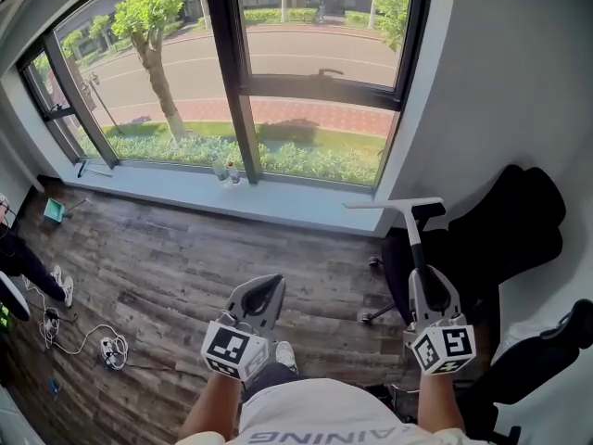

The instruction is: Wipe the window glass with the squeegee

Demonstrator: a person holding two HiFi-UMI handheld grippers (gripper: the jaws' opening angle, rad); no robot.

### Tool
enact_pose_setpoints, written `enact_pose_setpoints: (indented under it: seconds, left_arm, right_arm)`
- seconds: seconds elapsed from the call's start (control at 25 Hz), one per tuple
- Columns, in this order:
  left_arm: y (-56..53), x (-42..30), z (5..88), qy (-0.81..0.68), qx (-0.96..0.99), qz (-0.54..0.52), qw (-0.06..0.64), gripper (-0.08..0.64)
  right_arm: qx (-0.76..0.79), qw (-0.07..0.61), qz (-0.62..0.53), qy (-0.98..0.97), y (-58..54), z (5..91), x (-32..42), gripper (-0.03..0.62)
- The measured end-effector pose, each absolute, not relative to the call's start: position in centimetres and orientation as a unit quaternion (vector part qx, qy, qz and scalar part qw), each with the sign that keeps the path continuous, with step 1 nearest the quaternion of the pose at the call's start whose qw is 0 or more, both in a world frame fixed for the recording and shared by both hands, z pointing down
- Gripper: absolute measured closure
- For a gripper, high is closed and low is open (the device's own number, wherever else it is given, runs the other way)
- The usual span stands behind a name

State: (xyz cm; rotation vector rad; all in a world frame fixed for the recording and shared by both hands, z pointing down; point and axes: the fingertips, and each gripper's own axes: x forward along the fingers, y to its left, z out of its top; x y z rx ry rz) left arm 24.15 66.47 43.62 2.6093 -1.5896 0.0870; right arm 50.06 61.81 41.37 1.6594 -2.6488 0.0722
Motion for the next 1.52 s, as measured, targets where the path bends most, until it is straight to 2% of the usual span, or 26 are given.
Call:
enact_pose_setpoints:
  seconds: [0.36, 0.68, 1.04, 1.52]
  left_arm:
    - [58.4, 15.1, 43.3, -0.514, 0.856, 0.008, 0.054, 0.545]
    - [54.2, 9.8, 45.3, -0.504, 0.861, 0.02, 0.068, 0.545]
    - [51.6, 7.8, 46.6, -0.498, 0.863, 0.016, 0.087, 0.545]
    - [42.0, 8.5, 45.3, -0.514, 0.855, 0.019, 0.073, 0.545]
  right_arm:
    - [0.545, 0.017, 0.026, -0.838, 54.1, 41.0, 41.8, 0.492]
    - [0.552, 0.034, 0.037, -0.833, 50.7, 42.2, 36.8, 0.492]
    - [0.548, 0.057, 0.032, -0.834, 48.0, 42.7, 34.1, 0.492]
    - [0.547, 0.029, 0.044, -0.835, 37.4, 42.5, 35.3, 0.492]
